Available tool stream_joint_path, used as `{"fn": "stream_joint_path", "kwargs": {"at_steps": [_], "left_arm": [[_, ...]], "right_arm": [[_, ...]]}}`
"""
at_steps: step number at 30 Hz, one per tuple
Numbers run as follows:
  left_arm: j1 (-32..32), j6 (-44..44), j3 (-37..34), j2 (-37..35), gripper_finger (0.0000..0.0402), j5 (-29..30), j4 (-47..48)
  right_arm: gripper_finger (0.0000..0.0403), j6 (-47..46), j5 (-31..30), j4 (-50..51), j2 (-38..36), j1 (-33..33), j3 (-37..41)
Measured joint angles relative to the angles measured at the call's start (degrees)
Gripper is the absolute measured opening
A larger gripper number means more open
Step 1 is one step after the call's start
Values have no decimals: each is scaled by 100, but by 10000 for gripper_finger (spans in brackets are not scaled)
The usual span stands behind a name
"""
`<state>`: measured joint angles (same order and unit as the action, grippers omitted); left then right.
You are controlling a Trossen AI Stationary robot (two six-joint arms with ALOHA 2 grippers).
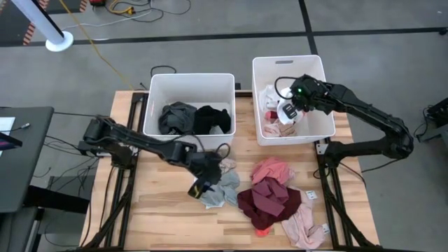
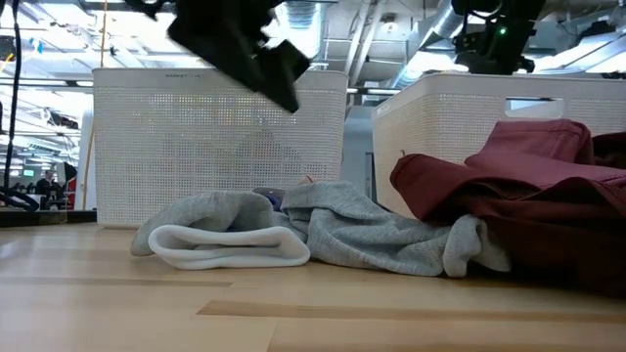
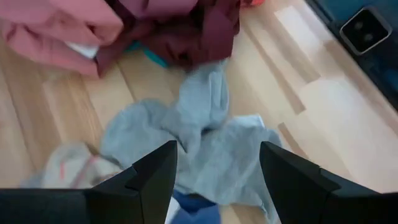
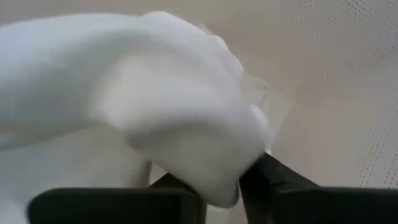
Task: Sort clothes
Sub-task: Put the white garment into the right white laundry organizer, then put the blue sock into the right white laundry organizer
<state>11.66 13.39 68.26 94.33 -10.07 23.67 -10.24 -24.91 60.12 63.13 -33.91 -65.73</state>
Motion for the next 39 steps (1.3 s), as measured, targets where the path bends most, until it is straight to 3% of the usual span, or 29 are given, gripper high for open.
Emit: {"fn": "stream_joint_path", "kwargs": {"at_steps": [8, 14, 19, 23, 29, 33, 39], "left_arm": [[398, -560, -1497, -707, 224, 912, -1291], [433, -1070, -2299, -701, 224, 1642, -2162], [429, -1419, -2755, -696, 224, 2191, -3039], [431, -1608, -3009, -696, 224, 2177, -3611], [435, -1911, -3105, -692, 224, 1796, -3686], [453, -2178, -3105, -424, 224, 1848, -3834], [453, -2592, -3105, 175, 224, 2694, -4180]], "right_arm": [[203, -27, 0, 16, -2, 2, 2], [265, -44, 0, -2, -2, 2, 2], [270, -92, 0, -61, -2, 118, 2], [270, -99, 0, -107, -2, 307, 4], [270, -231, 0, -229, -2, 637, 4], [270, -340, -33, -298, -2, 873, 4], [270, -476, -69, -388, -3, 1212, 7]]}}
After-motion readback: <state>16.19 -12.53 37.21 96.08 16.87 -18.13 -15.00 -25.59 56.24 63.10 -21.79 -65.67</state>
